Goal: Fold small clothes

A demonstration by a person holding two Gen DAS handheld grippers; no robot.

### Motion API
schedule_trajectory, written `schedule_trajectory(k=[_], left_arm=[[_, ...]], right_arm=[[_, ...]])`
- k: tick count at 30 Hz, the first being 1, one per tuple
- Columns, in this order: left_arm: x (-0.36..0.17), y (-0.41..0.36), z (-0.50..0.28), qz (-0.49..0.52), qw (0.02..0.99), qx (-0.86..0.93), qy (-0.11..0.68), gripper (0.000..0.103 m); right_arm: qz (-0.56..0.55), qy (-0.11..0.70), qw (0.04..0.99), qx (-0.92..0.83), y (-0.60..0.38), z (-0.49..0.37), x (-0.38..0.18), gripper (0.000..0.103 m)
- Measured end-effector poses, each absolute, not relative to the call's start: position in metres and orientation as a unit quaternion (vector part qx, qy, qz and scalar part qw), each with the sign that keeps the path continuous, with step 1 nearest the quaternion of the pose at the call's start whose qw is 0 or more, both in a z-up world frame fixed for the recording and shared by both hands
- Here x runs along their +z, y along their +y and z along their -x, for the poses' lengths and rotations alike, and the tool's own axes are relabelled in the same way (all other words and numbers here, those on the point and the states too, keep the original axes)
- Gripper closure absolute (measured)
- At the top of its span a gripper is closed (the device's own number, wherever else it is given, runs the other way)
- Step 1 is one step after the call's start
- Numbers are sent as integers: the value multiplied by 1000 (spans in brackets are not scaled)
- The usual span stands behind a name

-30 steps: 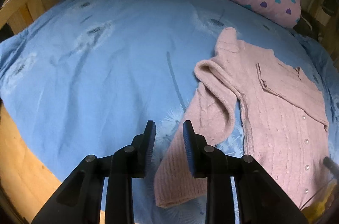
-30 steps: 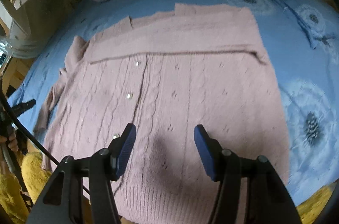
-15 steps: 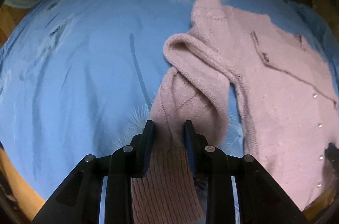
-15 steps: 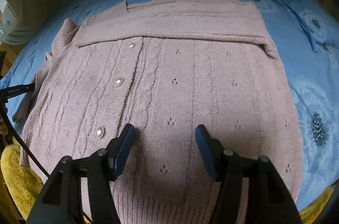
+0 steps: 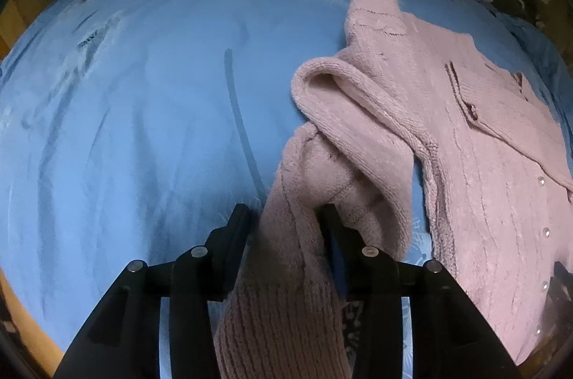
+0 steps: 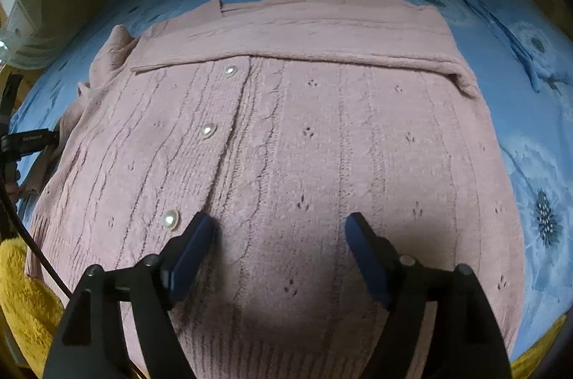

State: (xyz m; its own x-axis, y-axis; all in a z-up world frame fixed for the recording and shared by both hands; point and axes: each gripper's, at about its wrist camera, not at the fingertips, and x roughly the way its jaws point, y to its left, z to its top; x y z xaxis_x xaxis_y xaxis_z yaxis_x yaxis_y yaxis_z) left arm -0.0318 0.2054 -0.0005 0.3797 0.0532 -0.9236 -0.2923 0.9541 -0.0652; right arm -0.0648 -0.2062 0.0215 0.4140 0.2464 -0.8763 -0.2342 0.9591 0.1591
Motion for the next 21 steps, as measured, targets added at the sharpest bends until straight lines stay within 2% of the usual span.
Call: schedule_trajectory(k=[6,7,10,11,21], left_arm=[[-1,205,31,100,823,107,549,69],[-1,203,30,98,824,107,548,71],[3,199,33,104,829,95,541,92],[5,199,35,108,831,97,538,96],[25,231,63,178,837,121,504,99]], right_arm=[[-13,523,842,135,-206,67,22,22],[-12,523,842,134,-206,67,21,22],[-8,523,842,132,-205,69,22,22],[-6,524,841,132,-204,69,22,22],[-26,530,836,137,-210,69,26,22]])
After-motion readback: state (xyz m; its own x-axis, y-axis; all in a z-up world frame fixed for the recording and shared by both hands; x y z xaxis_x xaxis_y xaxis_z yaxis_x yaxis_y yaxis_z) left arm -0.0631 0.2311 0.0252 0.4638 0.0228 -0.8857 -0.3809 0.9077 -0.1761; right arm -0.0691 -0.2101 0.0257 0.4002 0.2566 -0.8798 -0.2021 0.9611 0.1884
